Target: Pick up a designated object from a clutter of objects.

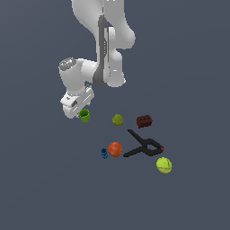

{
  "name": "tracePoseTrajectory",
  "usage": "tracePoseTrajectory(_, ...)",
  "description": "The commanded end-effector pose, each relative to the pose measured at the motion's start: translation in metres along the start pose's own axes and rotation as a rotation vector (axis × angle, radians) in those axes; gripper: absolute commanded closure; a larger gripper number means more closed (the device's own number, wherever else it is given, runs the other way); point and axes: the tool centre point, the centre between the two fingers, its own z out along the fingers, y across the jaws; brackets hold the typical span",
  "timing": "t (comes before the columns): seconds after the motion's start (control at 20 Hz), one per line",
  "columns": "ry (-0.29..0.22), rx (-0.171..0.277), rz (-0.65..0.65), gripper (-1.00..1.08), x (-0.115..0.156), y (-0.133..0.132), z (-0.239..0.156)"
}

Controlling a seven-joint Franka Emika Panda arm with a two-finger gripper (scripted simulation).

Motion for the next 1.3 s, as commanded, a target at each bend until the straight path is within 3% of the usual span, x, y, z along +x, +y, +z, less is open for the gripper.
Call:
tracePoseTrajectory(0.0, -0.001, 0.000, 0.000, -0.92, 0.000, 0.000, 0.005)
tracePoseTrajectory(0.75, 0.000, 0.000, -0.003, -0.92, 0.000, 0.000, 0.047)
tracePoseTrajectory(0.8, 0.000, 0.000, -0.003, 1.08, 0.000, 0.000, 0.047)
tracePoseTrajectory(1.25, 0.000, 0.000, -0.003, 1.08, 0.000, 0.000, 0.047)
